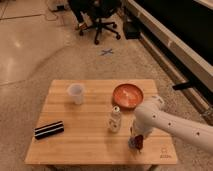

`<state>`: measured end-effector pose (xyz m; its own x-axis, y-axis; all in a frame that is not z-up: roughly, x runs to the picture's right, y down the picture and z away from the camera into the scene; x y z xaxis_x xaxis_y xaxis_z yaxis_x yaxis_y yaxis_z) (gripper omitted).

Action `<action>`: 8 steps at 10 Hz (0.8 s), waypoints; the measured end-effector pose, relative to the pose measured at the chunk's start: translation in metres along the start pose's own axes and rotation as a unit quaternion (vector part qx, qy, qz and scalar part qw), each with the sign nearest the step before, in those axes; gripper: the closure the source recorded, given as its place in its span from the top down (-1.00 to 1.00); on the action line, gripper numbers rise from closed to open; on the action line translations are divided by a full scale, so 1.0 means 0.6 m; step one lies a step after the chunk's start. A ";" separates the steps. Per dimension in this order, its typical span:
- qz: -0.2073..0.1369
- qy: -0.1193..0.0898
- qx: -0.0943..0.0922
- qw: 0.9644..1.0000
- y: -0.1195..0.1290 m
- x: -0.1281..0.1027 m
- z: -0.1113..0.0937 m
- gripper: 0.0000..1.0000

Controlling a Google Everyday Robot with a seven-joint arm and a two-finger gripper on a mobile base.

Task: Place the pepper in the ceramic cup

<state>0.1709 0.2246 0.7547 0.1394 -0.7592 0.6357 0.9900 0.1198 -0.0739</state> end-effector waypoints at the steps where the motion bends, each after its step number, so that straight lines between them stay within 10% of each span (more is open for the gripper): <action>1: -0.011 0.001 0.003 1.000 -0.007 0.013 -0.022 -1.00; 8: -0.134 0.029 0.018 0.990 -0.048 0.192 -0.161 -1.00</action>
<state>0.1604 0.0722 0.7559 -0.1270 -0.8025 0.5830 0.9903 -0.0690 0.1207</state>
